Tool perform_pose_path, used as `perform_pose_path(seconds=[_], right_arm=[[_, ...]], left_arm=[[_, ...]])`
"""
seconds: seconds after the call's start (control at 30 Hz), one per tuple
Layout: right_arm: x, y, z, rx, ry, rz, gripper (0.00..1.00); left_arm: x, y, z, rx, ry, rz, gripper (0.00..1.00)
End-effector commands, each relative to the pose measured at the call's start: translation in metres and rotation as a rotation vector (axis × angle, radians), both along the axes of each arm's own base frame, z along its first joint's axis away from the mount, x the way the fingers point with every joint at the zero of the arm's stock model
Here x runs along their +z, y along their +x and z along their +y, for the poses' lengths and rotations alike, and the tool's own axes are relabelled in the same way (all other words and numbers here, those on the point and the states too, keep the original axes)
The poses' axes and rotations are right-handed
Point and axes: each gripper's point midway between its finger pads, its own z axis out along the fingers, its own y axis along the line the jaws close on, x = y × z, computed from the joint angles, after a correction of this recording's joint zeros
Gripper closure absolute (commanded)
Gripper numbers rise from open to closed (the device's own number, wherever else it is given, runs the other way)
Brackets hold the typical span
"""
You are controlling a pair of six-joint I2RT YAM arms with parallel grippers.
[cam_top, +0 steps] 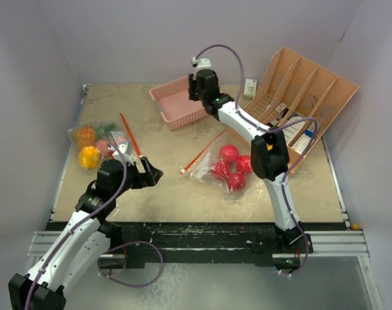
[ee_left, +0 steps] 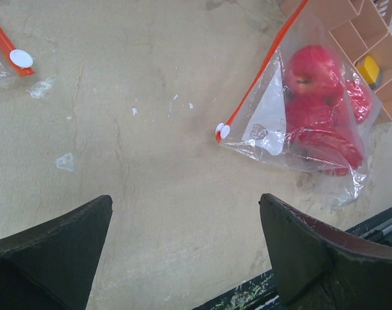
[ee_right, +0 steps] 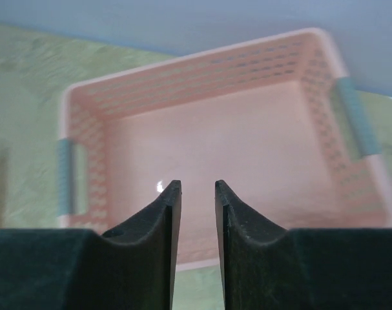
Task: Open the zip-top bag and remove the fake food
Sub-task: Move the bin to the center of the board.
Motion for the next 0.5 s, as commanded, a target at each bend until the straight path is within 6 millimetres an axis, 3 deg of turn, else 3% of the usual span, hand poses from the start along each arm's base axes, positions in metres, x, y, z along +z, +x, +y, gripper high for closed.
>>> perform_pose_path(seconds=[0.0,0.2,0.33,0.47], right_arm=[[-0.013,0.031,-0.046,-0.086,0.023,0.032,0.76],[-0.049,0.04,-0.066,-0.12,-0.038,0.075,0.87],[-0.065,0.026,-0.07,-0.115,-0.037,0.105,0.88],[-0.062,0.009,-0.08,-0.128,-0.026,0.098,0.89]], left_arm=[[0.01,0.006,-0.005,-0.01,-0.026,-0.044,0.01],[0.006,0.007,-0.005,-0.006,-0.02,-0.036,0.01],[0.0,0.011,-0.008,-0.015,-0.02,-0.028,0.01],[-0.009,0.017,-0.016,-0.042,-0.032,-0.019,0.01]])
